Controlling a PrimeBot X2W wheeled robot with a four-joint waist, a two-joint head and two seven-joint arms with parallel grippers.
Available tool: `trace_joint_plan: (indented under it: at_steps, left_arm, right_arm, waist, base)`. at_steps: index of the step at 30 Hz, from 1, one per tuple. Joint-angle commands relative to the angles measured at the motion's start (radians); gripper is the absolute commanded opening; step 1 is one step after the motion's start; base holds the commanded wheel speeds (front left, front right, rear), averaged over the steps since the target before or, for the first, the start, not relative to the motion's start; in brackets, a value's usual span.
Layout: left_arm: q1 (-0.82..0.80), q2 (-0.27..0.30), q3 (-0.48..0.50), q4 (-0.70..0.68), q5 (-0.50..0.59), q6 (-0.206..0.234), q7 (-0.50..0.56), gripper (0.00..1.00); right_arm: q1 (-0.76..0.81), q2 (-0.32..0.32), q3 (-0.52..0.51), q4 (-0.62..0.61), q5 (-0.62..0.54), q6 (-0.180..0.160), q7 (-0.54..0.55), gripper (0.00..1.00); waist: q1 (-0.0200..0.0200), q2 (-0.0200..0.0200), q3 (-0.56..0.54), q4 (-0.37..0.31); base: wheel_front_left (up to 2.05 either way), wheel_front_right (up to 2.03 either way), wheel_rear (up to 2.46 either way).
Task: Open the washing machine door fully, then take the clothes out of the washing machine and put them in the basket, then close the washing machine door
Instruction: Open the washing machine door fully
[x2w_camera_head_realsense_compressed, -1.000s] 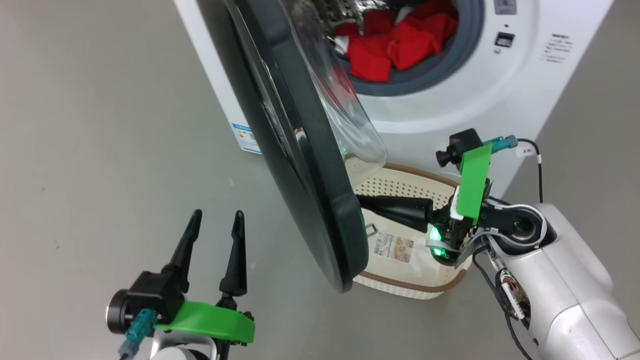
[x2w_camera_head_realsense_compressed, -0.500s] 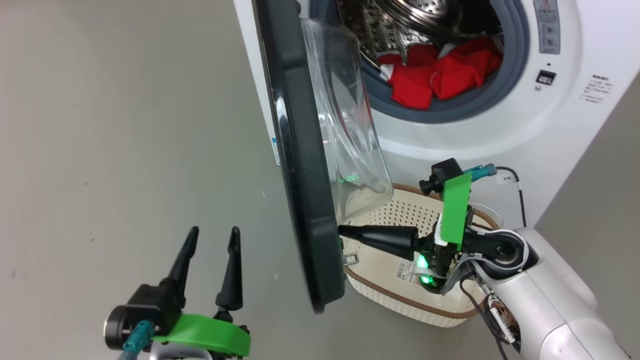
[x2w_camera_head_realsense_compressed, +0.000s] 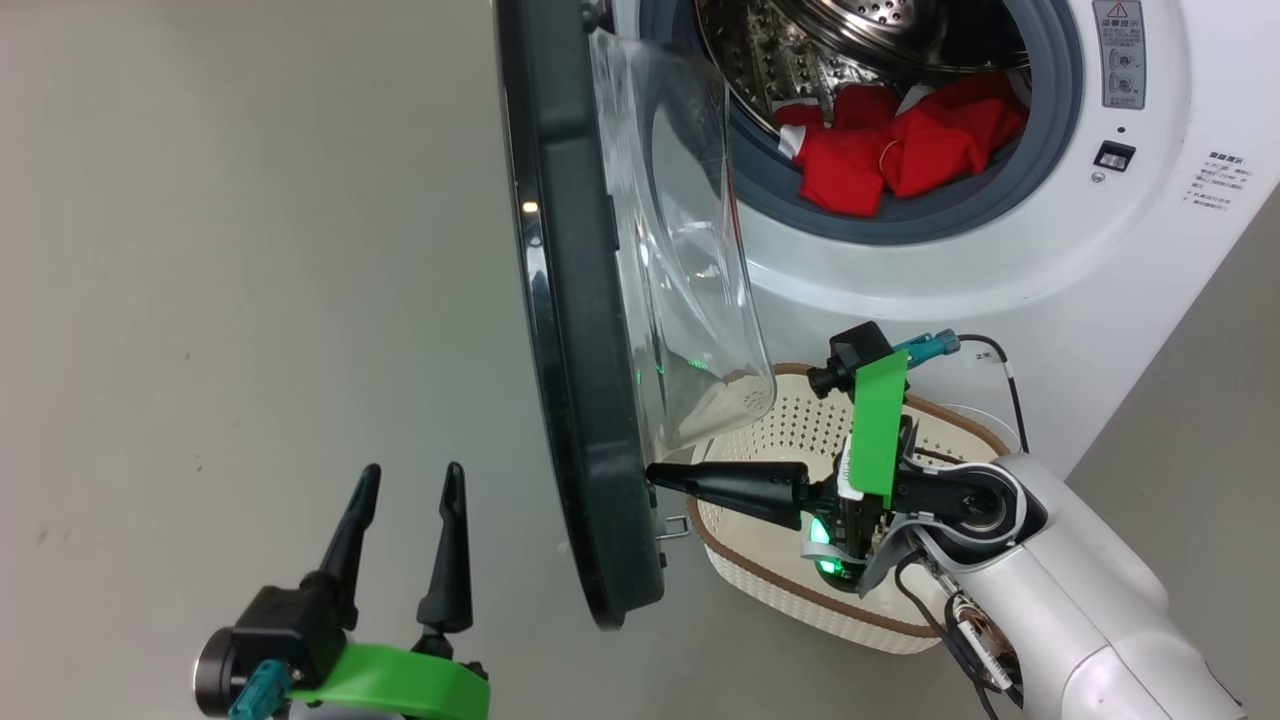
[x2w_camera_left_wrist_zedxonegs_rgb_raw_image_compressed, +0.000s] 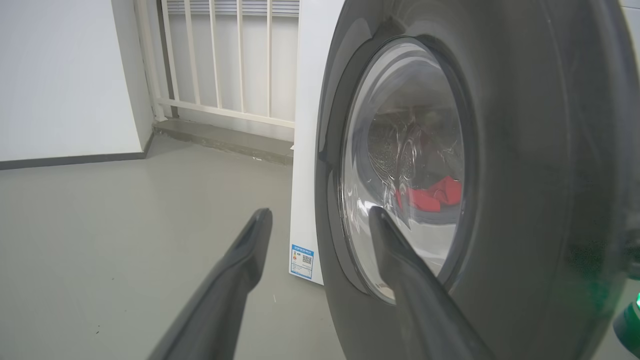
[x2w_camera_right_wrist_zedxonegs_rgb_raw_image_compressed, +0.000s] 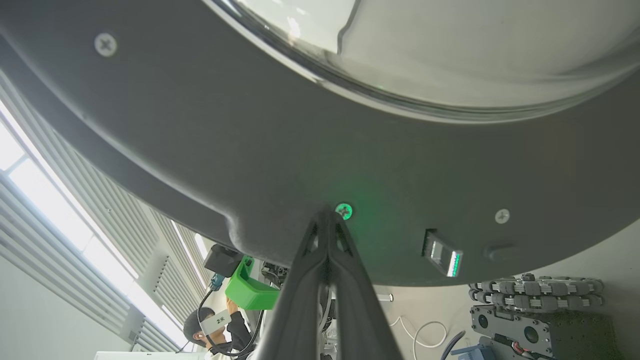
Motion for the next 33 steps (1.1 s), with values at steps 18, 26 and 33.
trace_joint_plan:
  at_steps: [18,26,33]
  left_arm:
    - [-0.008,0.015,0.034,-0.017,-0.009,0.003,-0.008,1.00]
    - [0.000,0.015,0.043,-0.018,-0.002,-0.011,-0.008,1.00]
    - [0.011,0.015,0.047,-0.015,0.003,-0.019,-0.008,1.00]
  right_arm:
    - [0.006,0.000,-0.008,-0.129,-0.184,0.005,-0.210,1.00]
    - [0.053,-0.147,0.127,-0.238,-0.668,0.005,-0.611,1.00]
    - [0.070,-0.163,0.161,-0.101,-1.002,0.005,-0.918,1.00]
  waist:
    - [0.0000,0.0000,-0.017,-0.010]
    - [0.0000,0.0000,-0.033,-0.015]
    - [0.0000,0.0000,-0.051,-0.022]
  base:
    - [0.00,0.00,0.00]
    - [0.00,0.00,0.00]
    - [0.00,0.00,0.00]
